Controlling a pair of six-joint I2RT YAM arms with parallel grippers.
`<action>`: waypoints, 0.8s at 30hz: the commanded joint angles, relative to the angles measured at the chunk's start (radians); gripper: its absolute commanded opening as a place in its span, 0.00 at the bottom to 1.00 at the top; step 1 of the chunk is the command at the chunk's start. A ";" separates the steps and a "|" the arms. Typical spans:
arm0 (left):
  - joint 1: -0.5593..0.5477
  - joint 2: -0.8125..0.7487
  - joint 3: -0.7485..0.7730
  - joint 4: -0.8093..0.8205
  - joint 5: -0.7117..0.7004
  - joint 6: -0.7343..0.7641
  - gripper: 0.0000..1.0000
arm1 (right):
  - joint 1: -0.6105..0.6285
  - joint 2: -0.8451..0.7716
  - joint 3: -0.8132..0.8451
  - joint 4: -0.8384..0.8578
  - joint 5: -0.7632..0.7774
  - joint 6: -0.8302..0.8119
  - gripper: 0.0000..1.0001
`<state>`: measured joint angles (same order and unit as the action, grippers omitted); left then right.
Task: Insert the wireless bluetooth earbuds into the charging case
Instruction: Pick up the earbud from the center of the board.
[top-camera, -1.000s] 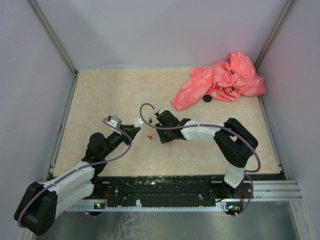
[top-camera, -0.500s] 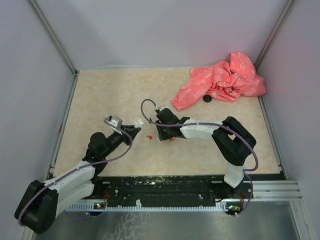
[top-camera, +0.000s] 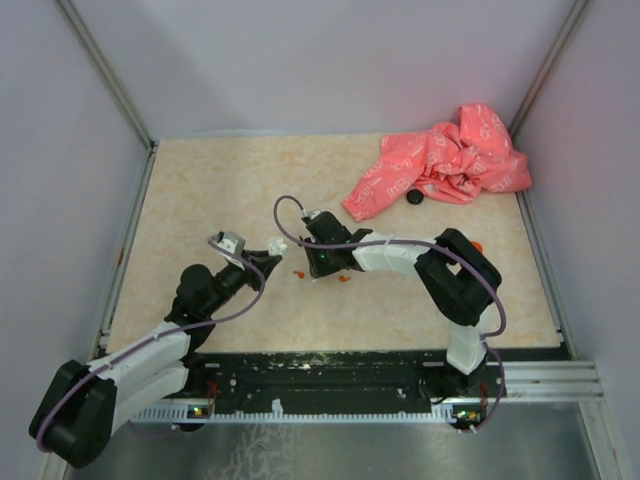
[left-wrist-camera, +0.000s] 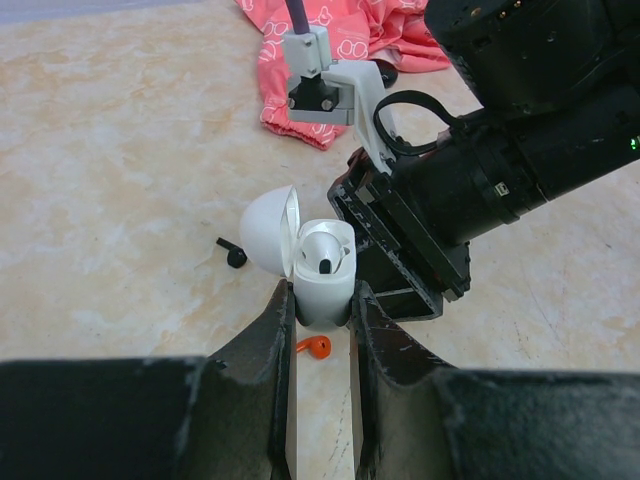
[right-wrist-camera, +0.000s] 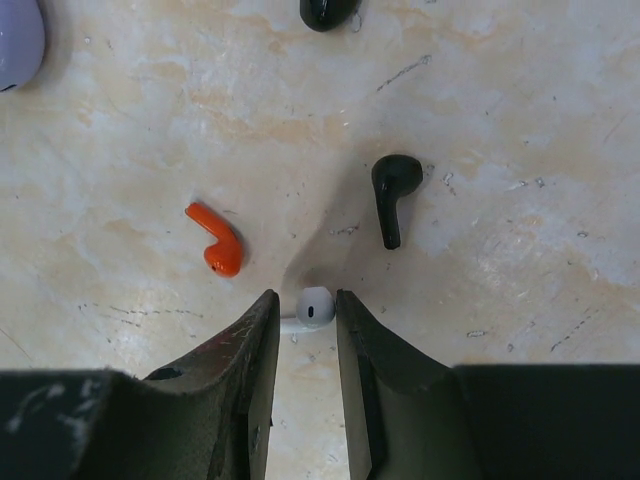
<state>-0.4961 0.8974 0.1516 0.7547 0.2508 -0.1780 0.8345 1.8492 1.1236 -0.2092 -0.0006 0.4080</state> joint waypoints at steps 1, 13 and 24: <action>-0.003 -0.016 0.004 0.008 0.004 0.008 0.01 | 0.002 0.013 0.067 -0.014 -0.007 -0.049 0.30; -0.003 -0.027 0.001 0.005 0.003 0.006 0.01 | 0.058 0.042 0.110 -0.135 0.117 -0.093 0.30; -0.003 -0.028 0.001 0.002 0.002 0.006 0.01 | 0.072 0.074 0.130 -0.158 0.140 -0.114 0.29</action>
<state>-0.4961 0.8814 0.1516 0.7536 0.2508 -0.1780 0.8932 1.8950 1.2160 -0.3355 0.1024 0.3145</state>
